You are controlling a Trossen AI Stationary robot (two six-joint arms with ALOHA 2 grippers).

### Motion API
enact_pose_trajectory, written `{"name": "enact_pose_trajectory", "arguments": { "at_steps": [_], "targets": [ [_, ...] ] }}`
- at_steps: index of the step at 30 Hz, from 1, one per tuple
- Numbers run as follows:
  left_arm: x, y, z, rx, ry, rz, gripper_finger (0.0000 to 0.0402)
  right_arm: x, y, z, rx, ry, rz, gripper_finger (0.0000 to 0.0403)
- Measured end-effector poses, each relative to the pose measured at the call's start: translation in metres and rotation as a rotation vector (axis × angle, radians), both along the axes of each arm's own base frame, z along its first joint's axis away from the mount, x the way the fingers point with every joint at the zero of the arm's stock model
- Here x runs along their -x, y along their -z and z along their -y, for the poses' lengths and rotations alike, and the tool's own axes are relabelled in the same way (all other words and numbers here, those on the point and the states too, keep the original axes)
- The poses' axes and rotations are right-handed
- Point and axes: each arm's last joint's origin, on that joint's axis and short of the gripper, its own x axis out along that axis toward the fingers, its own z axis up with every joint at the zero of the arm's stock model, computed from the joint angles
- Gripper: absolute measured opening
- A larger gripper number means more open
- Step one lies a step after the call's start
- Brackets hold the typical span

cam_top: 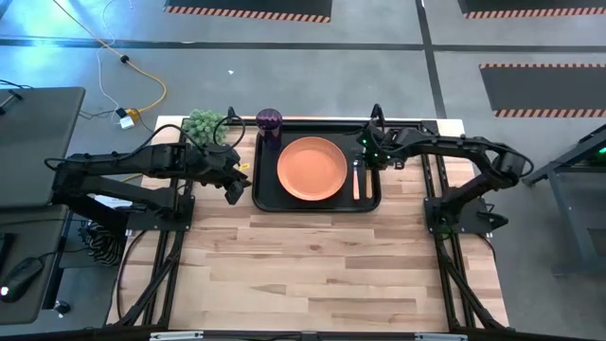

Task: Pick and place plate/cup/fork/spoon on tray
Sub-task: Put the orange spoon to the right side of the orange fork on the black serving tray

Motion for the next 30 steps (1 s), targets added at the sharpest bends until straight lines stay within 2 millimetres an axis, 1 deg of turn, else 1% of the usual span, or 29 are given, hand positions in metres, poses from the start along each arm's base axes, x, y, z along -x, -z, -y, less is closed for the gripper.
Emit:
{"name": "enact_pose_trajectory", "arguments": {
  "at_steps": [5,13,19,30],
  "targets": [
    [0.000,0.000,0.000,0.000,0.000,0.005,0.0125,-0.005,0.013,0.012,-0.022,-0.017,0.015,0.0000],
    [0.000,0.000,0.000,-0.001,0.000,0.005,0.0125,-0.006,0.026,0.017,-0.057,-0.035,-0.023,0.0000],
    [0.000,0.000,0.000,-0.001,-0.001,0.005,0.0125,-0.006,0.035,0.025,-0.073,-0.035,-0.024,0.0000],
    [0.000,0.000,0.000,-0.001,-0.001,0.005,0.0125,-0.001,0.038,0.033,-0.070,-0.026,-0.030,0.0000]
  ]
}}
